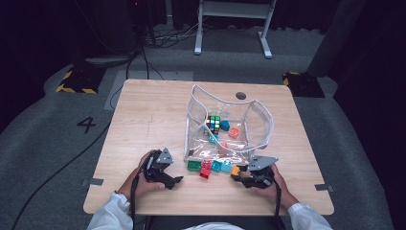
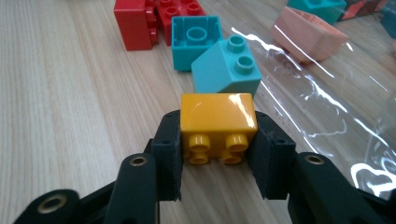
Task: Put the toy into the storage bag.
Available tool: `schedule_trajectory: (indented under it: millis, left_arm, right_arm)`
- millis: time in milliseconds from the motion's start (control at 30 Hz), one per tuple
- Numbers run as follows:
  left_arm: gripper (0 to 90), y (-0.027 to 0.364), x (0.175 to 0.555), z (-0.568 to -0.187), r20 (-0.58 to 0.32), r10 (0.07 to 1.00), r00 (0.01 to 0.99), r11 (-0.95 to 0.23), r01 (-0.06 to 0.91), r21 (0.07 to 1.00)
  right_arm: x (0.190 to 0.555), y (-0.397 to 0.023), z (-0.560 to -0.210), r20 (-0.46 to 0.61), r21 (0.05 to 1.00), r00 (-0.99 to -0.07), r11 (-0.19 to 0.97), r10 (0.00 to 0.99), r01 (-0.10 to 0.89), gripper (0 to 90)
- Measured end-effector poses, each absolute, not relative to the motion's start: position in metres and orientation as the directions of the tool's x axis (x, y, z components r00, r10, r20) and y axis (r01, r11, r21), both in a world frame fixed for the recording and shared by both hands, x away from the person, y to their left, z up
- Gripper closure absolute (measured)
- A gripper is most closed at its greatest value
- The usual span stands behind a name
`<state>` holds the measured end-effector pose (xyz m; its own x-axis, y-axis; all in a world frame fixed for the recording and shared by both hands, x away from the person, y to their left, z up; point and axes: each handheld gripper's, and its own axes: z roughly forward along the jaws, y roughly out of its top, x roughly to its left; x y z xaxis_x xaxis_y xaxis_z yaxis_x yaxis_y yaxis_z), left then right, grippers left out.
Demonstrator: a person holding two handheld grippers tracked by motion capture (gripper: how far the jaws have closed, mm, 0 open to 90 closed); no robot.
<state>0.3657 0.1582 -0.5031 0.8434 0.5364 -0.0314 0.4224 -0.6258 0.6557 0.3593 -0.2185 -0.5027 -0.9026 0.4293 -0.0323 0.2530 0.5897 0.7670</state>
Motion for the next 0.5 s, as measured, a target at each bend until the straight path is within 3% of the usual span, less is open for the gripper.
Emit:
schedule_trajectory:
  millis: [133, 500]
  left_arm:
    - [4.0, 0.158, 0.366, -0.503, -0.032, 0.537, 0.843, -0.625, 0.423, 0.656]
    - [4.0, 0.158, 0.366, -0.503, -0.031, 0.536, 0.844, -0.626, 0.422, 0.656]
  right_arm:
    - [0.353, -0.229, -0.501, 0.002, 0.765, -0.892, 0.573, 0.453, 0.293, 59.0]
    - [0.350, -0.259, -0.497, -0.035, 0.774, -0.880, 0.570, 0.474, 0.276, 59.1]
